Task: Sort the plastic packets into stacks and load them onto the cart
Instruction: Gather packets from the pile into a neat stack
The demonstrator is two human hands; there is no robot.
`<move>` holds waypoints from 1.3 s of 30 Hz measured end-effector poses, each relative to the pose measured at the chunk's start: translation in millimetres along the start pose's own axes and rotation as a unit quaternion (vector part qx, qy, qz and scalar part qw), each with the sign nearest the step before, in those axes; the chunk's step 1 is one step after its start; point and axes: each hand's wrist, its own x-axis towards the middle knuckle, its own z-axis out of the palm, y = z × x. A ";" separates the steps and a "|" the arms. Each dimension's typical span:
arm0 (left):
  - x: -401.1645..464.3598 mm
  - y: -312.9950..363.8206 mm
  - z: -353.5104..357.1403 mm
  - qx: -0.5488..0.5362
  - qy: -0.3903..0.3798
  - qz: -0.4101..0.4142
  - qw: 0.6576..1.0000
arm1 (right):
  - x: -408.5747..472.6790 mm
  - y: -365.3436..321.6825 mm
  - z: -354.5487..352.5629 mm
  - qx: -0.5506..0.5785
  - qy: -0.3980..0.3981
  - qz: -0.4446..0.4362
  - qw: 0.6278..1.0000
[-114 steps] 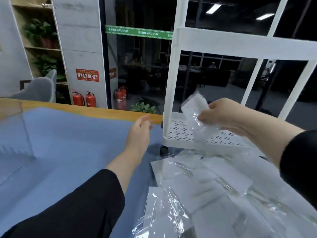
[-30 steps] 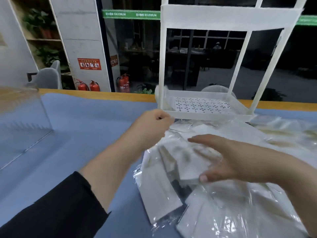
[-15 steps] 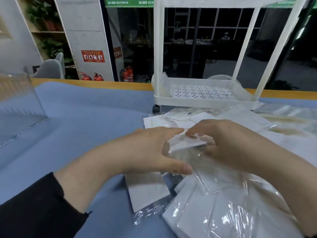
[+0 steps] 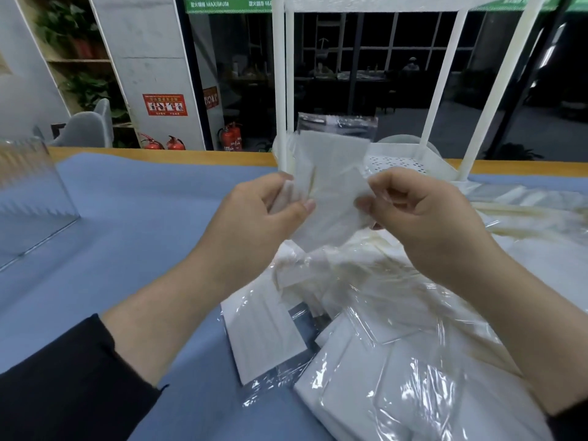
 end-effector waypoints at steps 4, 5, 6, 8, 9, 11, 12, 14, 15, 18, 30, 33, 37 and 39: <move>-1.8 0.0 4.5 -0.070 -0.064 -0.048 0.994 | 0.2 2.3 3.4 0.017 -0.023 0.015 0.999; -3.0 -0.3 7.2 -0.080 -0.075 -0.059 0.992 | -0.6 3.5 4.9 -0.002 -0.047 0.021 0.999; -4.2 0.3 10.0 -0.088 -0.080 -0.065 0.991 | -1.2 4.9 6.4 -0.025 -0.074 0.020 0.997; -5.7 0.7 14.6 -0.100 -0.069 -0.065 0.990 | -3.5 5.0 8.6 -0.059 -0.112 0.008 0.992; -5.6 1.2 15.9 -0.110 -0.050 -0.061 0.991 | -4.7 4.2 9.3 -0.067 -0.119 0.003 0.991; -3.6 1.5 16.1 -0.119 -0.013 -0.046 0.992 | -4.9 1.2 12.5 -0.076 -0.129 -0.004 0.989; -3.8 2.8 15.6 -0.116 -0.008 -0.034 0.993 | -4.6 -0.3 14.4 -0.078 -0.129 -0.010 0.989; -4.8 4.9 16.5 -0.115 -0.029 -0.028 0.993 | -4.1 -1.3 16.3 -0.064 -0.109 -0.019 0.992; -5.3 4.1 17.7 -0.121 -0.039 -0.028 0.991 | -4.0 -0.3 15.8 -0.061 -0.090 -0.019 0.994; -7.6 4.6 18.9 -0.142 -0.036 -0.019 0.989 | -3.4 -0.9 10.2 -0.057 -0.027 -0.021 0.998; -12.3 7.8 16.7 0.064 0.059 0.080 0.993 | -4.5 -10.2 9.1 -0.161 -0.120 -0.066 0.977; -3.5 1.4 14.0 -0.016 0.086 -0.025 0.996 | -5.5 -2.2 13.0 -0.141 -0.124 -0.041 0.981; -0.4 -0.1 12.5 -0.140 0.098 -0.082 0.982 | -5.7 -1.2 13.8 -0.125 -0.071 -0.020 0.989; -3.8 5.0 12.9 -0.148 0.078 -0.054 0.984 | -4.7 -6.4 8.5 -0.096 -0.035 -0.021 0.995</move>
